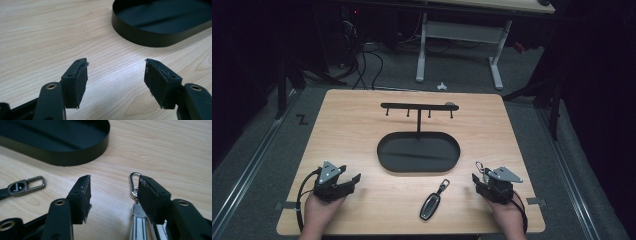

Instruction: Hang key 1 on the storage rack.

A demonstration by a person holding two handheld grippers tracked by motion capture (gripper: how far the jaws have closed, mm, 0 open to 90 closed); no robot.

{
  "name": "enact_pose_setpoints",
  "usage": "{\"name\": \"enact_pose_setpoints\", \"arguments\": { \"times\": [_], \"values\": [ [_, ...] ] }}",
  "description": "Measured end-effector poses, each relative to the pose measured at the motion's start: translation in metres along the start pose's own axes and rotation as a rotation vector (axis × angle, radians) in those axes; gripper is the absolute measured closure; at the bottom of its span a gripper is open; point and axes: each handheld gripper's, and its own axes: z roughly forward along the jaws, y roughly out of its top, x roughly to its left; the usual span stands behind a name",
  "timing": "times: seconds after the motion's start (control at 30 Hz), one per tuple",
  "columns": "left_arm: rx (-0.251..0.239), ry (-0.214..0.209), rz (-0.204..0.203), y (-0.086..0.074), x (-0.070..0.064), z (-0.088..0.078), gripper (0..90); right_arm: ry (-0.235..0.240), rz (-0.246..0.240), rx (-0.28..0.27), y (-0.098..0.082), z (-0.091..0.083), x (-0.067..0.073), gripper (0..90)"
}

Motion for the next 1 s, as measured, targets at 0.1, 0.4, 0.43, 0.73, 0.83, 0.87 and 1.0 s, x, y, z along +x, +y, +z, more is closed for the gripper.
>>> {"name": "enact_pose_setpoints", "arguments": {
  "times": [0.1, 0.4, 0.43, 0.73, 0.83, 0.87, 1.0],
  "values": [
    [-0.004, -0.01, 0.007, 0.001, -0.003, 0.0, 35.8, 0.005, -0.003, 0.012, 0.001, 0.001, 0.002, 39.7],
    [-0.005, -0.031, 0.025, 0.003, -0.01, 0.007, 37.2, 0.047, 0.029, 0.051, -0.001, 0.003, 0.006, 36.2],
    [-0.011, -0.033, 0.026, 0.004, -0.011, 0.008, 37.1, 0.064, 0.017, 0.048, -0.001, 0.001, 0.009, 39.0],
    [-0.007, -0.042, 0.041, 0.005, -0.013, 0.012, 37.0, 0.176, -0.013, 0.035, -0.003, -0.007, 0.047, 39.0],
    [-0.003, -0.044, 0.044, 0.005, -0.014, 0.013, 37.0, 0.217, -0.04, 0.034, -0.003, -0.008, 0.064, 40.8],
    [-0.003, -0.044, 0.048, 0.005, -0.015, 0.013, 37.0, 0.233, -0.044, 0.035, -0.003, -0.008, 0.07, 42.0],
    [0.002, -0.048, 0.051, 0.005, -0.016, 0.014, 36.9, 0.283, -0.072, 0.033, -0.002, -0.009, 0.088, 51.0]
  ]
}}
